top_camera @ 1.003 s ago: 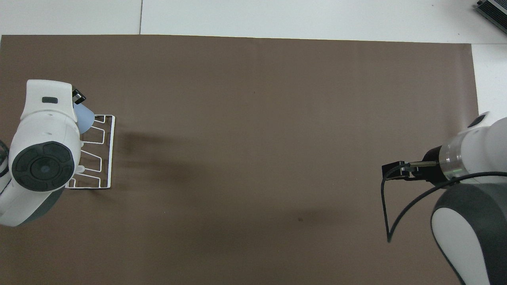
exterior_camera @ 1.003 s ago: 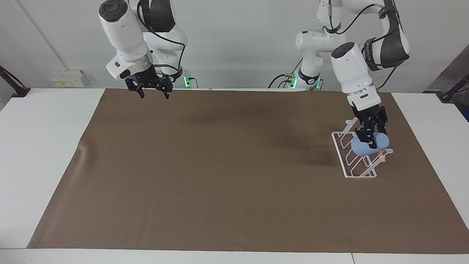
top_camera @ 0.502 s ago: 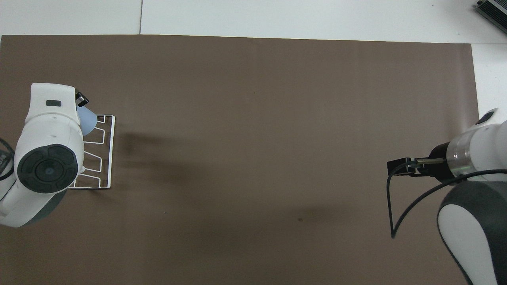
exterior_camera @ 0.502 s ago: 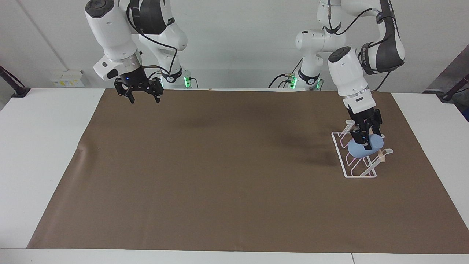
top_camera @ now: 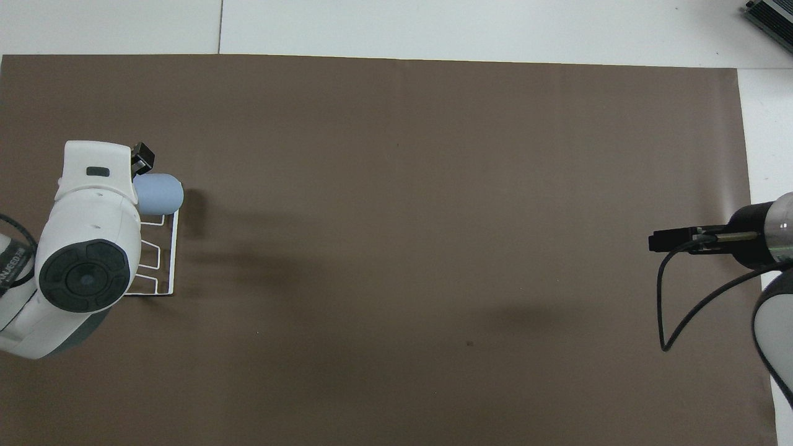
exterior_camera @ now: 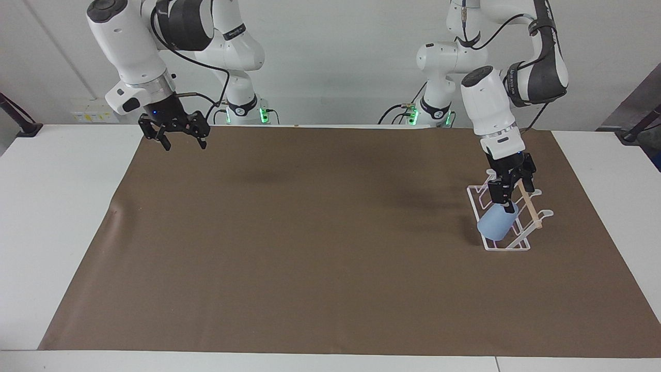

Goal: Hang cup on cup holder
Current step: 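Lower the cup onto a rack peg with the left gripper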

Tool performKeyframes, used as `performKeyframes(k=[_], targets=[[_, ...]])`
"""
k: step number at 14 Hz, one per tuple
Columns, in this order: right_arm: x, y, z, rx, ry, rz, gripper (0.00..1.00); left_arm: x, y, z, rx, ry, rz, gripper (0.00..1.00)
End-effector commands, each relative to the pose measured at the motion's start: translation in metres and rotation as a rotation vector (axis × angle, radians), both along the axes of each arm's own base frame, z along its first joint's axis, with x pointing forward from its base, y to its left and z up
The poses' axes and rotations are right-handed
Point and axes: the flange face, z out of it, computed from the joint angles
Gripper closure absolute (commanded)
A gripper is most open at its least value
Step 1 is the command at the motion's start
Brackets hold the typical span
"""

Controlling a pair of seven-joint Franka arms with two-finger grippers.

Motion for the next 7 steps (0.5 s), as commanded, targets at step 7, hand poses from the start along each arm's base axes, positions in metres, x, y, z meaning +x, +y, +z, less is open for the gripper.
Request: performKeyframes(k=[7], targets=[[0.012,-0.006,0.003,-0.041,0.000,0.027,0.00,0.031,0.007,0.080,-0.186,0.165,-0.087,0.00]])
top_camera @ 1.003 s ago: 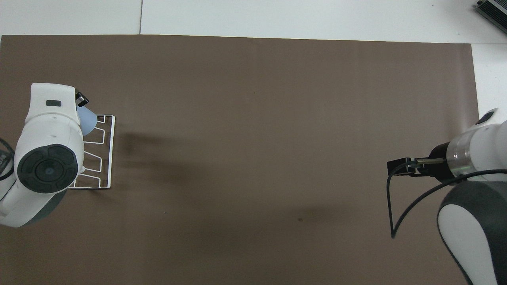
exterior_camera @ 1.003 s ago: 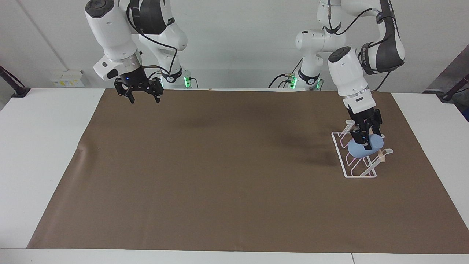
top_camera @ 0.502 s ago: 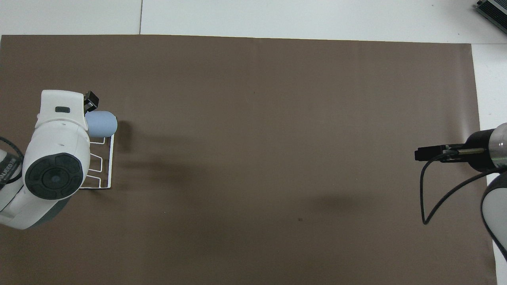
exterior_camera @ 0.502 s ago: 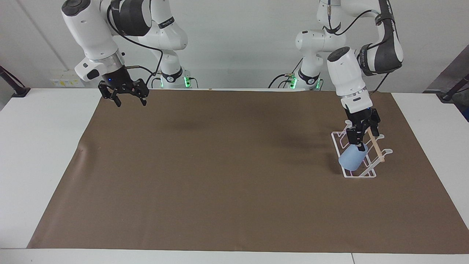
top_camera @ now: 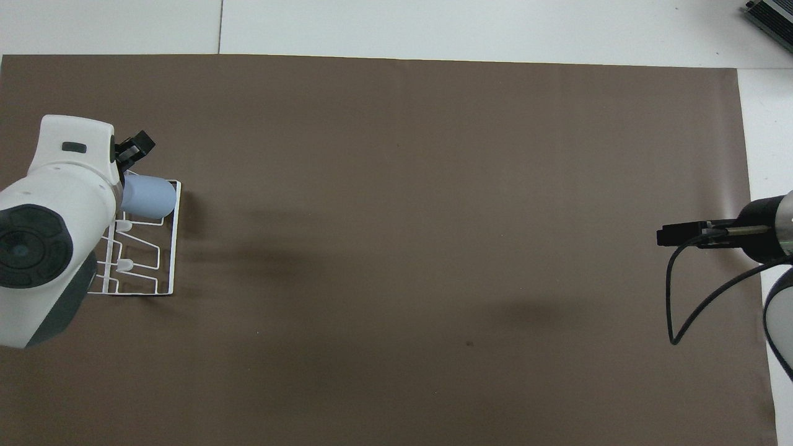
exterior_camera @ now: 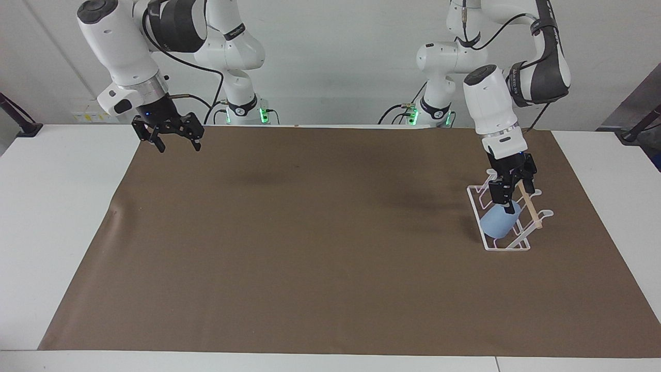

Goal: Hang cup on cup holder
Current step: 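Open the left gripper and draw it back from the hung cup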

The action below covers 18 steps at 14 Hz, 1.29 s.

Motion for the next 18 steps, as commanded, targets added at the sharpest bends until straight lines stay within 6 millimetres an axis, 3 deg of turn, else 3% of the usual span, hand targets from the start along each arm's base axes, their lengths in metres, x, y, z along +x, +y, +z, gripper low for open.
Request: performKeyframes(k=[1,3,8,9,12,15,18], targets=[[0.011,-0.004,0.004,-0.045,0.005,0.022,0.00,0.013,0.005,0.054,-0.067,0.088,-0.049,0.00],[0.016,-0.007,0.004,-0.054,0.007,0.019,0.00,0.012,0.010,0.082,-0.110,0.162,-0.128,0.00],[0.013,0.005,0.004,-0.064,0.023,0.029,0.00,0.006,0.010,0.113,-0.195,0.246,-0.222,0.00],[0.011,0.004,0.004,-0.062,0.025,0.027,0.00,0.003,0.010,0.112,-0.218,0.275,-0.263,0.00],[0.006,0.006,0.003,-0.061,0.054,0.031,0.00,-0.001,0.050,0.102,-0.281,0.352,-0.345,0.00],[0.005,0.009,0.002,-0.059,0.062,0.038,0.00,-0.012,0.059,0.094,-0.231,0.437,-0.505,0.00],[0.006,0.010,0.006,-0.048,0.051,0.038,0.00,-0.018,0.065,0.095,-0.072,0.536,-0.609,0.00]])
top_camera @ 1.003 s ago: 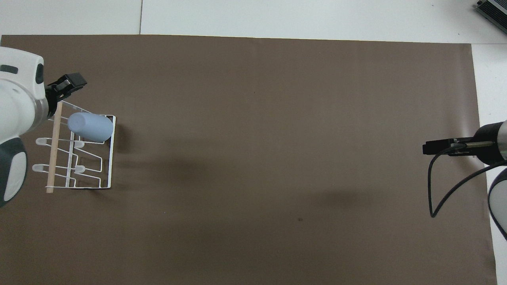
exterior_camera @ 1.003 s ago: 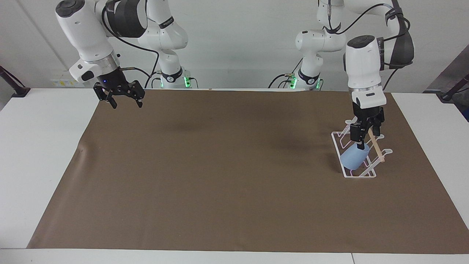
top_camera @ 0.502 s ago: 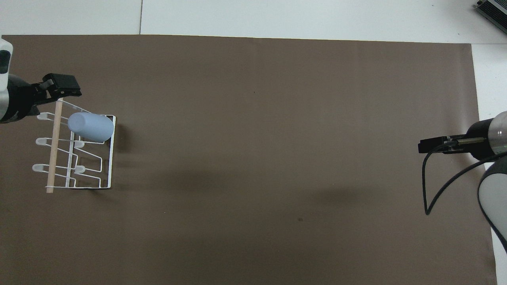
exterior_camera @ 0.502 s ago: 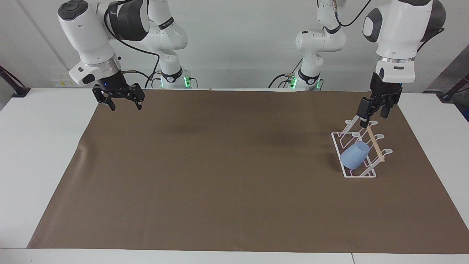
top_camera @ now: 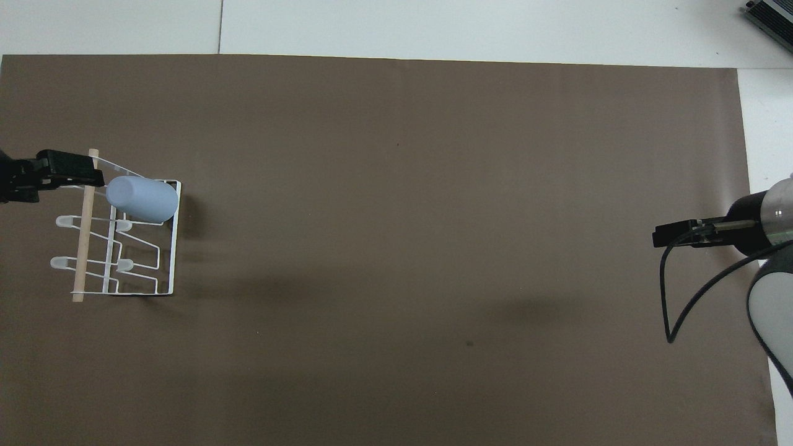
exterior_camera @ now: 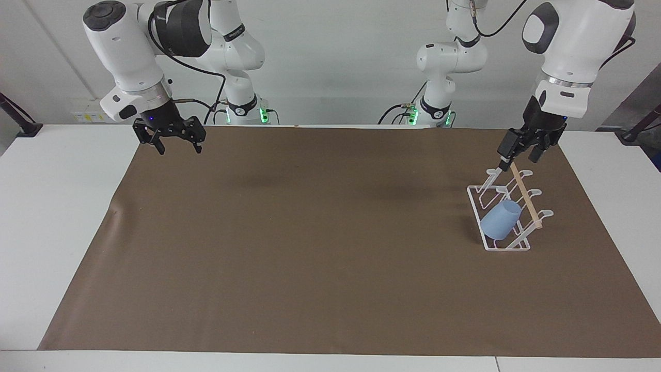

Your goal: Hang cup on cup holder

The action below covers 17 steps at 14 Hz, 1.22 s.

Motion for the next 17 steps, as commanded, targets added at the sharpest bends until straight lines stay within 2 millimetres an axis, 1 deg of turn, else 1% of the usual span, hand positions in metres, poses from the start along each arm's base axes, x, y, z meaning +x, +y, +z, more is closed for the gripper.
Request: performKeyframes(k=[1,3,4,6,7,10,11,12,15,17], targets=[[-0.001,0.000,0.010,-0.006,-0.011,0.007,0.00,-0.004,0.000,0.017,0.080,0.052,-0.112,0.00],[-0.002,-0.005,0.015,-0.007,-0.031,-0.003,0.00,0.002,-0.004,0.042,0.076,0.107,-0.162,0.00],[-0.002,-0.006,0.016,-0.007,-0.032,-0.007,0.00,0.002,-0.008,0.051,0.072,0.116,-0.170,0.00],[-0.004,-0.006,0.018,-0.007,-0.029,-0.006,0.00,-0.002,-0.016,0.049,0.061,0.119,-0.189,0.00],[-0.006,-0.006,0.019,-0.007,-0.028,-0.002,0.00,-0.007,-0.017,0.037,0.062,0.144,-0.185,0.00],[-0.006,-0.010,0.022,-0.007,-0.038,-0.006,0.00,-0.012,-0.014,0.024,0.050,0.124,-0.174,0.00],[-0.005,-0.010,0.021,-0.007,-0.038,-0.008,0.00,-0.014,-0.013,0.022,-0.013,0.114,-0.155,0.00],[-0.005,-0.011,0.021,-0.007,-0.037,-0.010,0.00,-0.012,-0.013,0.024,-0.048,0.097,-0.158,0.00],[-0.007,-0.010,0.021,-0.007,-0.029,-0.009,0.00,-0.013,-0.020,0.029,-0.041,0.107,-0.167,0.00],[-0.007,-0.010,0.021,-0.006,-0.028,-0.011,0.00,-0.012,-0.018,0.034,-0.022,0.114,-0.168,0.00]])
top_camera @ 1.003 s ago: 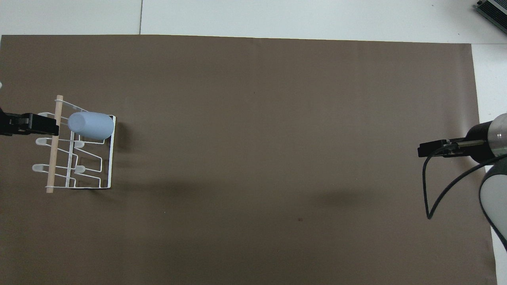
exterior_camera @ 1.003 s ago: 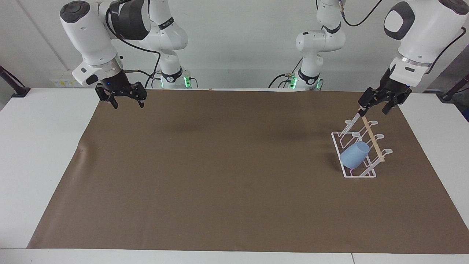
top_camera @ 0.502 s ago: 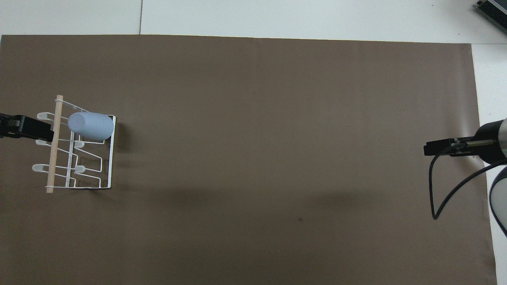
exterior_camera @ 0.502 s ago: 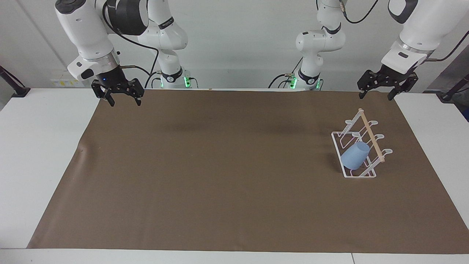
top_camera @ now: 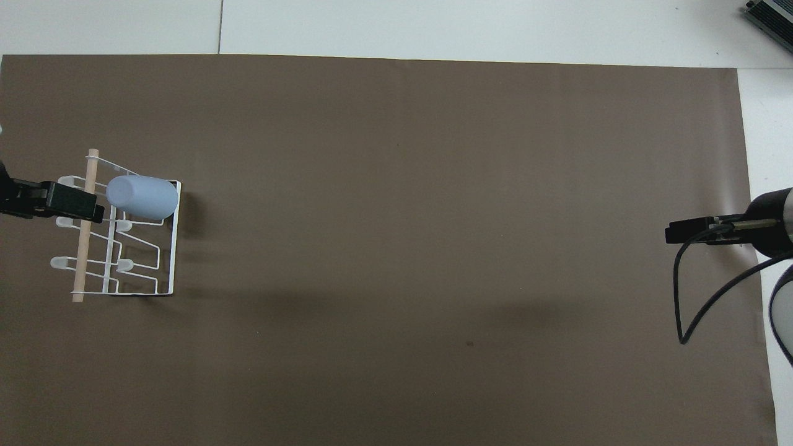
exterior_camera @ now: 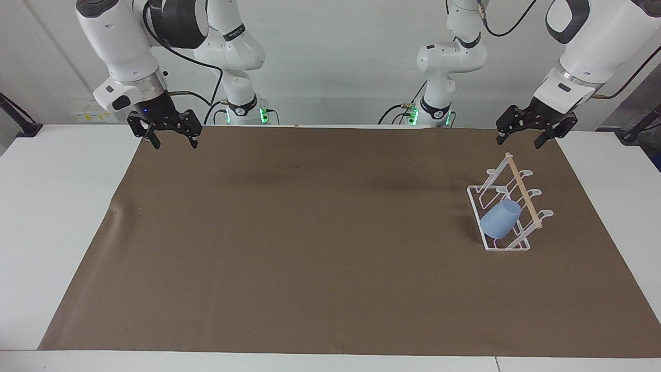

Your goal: Hang cup on cup holder

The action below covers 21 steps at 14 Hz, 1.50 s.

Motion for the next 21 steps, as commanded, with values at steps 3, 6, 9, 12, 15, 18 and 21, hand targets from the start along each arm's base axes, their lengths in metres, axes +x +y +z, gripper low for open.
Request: performKeyframes(k=[3,6,9,12,15,18,21], targets=[[-0.0039,-0.0021,0.0036,-0.005,0.005,0.005,0.00,-0.0054,0.0013,0.0110,0.046,-0.007,-0.021,0.00],[-0.0039,-0.0021,0.0036,-0.005,0.005,0.005,0.00,-0.0084,0.0049,0.0146,0.044,-0.003,-0.013,0.00],[-0.0039,-0.0021,0.0036,-0.005,0.005,0.005,0.00,-0.0110,0.0022,0.0127,0.043,-0.002,-0.017,0.00],[-0.0039,-0.0021,0.0036,-0.005,0.005,0.005,0.00,-0.0106,0.0031,0.0146,0.043,-0.005,-0.016,0.00],[-0.0039,-0.0021,0.0036,-0.005,0.005,0.005,0.00,-0.0120,0.0008,0.0155,0.045,0.000,-0.017,0.00],[-0.0039,-0.0021,0.0036,-0.005,0.005,0.005,0.00,-0.0122,0.0006,0.0154,0.044,0.001,-0.017,0.00],[-0.0039,-0.0021,0.0036,-0.005,0.005,0.006,0.00,-0.0124,0.0014,0.0156,0.044,0.000,-0.017,0.00]])
